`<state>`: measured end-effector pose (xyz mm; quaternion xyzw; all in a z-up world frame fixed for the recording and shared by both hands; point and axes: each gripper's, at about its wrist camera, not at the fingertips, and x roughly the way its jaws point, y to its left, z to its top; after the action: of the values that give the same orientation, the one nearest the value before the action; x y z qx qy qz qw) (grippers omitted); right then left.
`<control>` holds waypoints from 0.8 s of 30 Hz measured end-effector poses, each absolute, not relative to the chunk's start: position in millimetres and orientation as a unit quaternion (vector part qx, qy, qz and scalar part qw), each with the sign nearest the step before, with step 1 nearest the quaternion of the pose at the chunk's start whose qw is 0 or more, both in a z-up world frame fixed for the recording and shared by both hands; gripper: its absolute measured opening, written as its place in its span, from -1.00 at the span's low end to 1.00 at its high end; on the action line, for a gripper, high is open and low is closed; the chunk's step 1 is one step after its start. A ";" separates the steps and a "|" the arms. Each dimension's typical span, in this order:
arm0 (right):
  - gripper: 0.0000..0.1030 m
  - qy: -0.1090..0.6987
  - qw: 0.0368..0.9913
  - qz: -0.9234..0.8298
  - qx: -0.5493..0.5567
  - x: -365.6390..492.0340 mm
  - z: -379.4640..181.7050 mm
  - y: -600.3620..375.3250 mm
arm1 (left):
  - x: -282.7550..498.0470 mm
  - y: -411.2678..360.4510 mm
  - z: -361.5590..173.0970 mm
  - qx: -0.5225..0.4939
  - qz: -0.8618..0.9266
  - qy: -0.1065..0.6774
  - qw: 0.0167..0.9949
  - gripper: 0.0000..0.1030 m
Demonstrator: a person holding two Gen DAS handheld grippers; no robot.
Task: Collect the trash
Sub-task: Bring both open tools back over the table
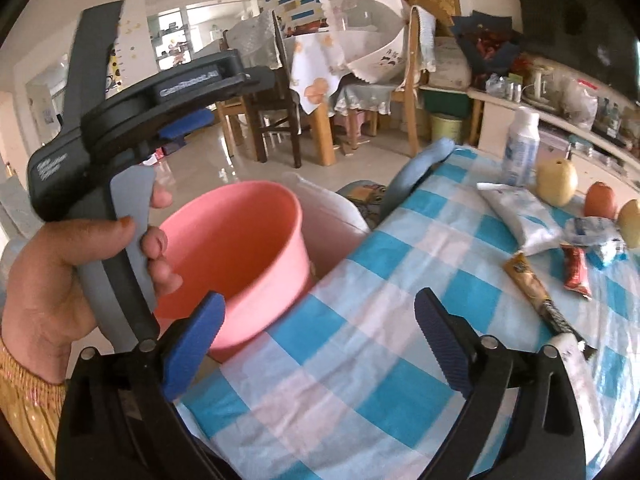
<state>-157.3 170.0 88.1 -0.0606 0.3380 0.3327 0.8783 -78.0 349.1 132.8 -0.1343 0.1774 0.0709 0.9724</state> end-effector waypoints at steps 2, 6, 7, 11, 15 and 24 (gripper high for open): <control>0.86 0.333 0.882 0.325 -0.069 -160.5 88.8 165.5 | -73.3 340.9 133.4 -0.128 0.067 0.184 0.972 0.69; 0.90 0.323 0.891 0.309 -0.081 -168.6 89.3 149.9 | -65.6 325.3 134.0 -0.118 0.058 0.199 0.971 0.69; 0.90 0.324 0.892 0.305 -0.083 -170.0 89.1 146.8 | -65.8 323.1 132.9 -0.117 0.057 0.201 0.971 0.69; 0.90 0.327 0.895 0.291 -0.084 -175.6 87.8 131.4 | -67.2 311.0 125.5 -0.121 0.040 0.213 0.969 0.69; 0.90 0.331 0.900 0.272 -0.077 -178.0 86.6 113.6 | -68.1 300.8 120.7 -0.122 0.032 0.209 0.970 0.69; 0.91 0.353 0.896 0.262 -0.071 -182.9 83.8 82.2 | -61.2 270.5 108.0 -0.096 0.031 0.226 0.969 0.69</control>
<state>-182.9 82.2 83.8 -0.0710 0.3529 0.2616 0.8955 -61.2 270.5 108.0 -0.0965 0.2264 0.0308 0.9688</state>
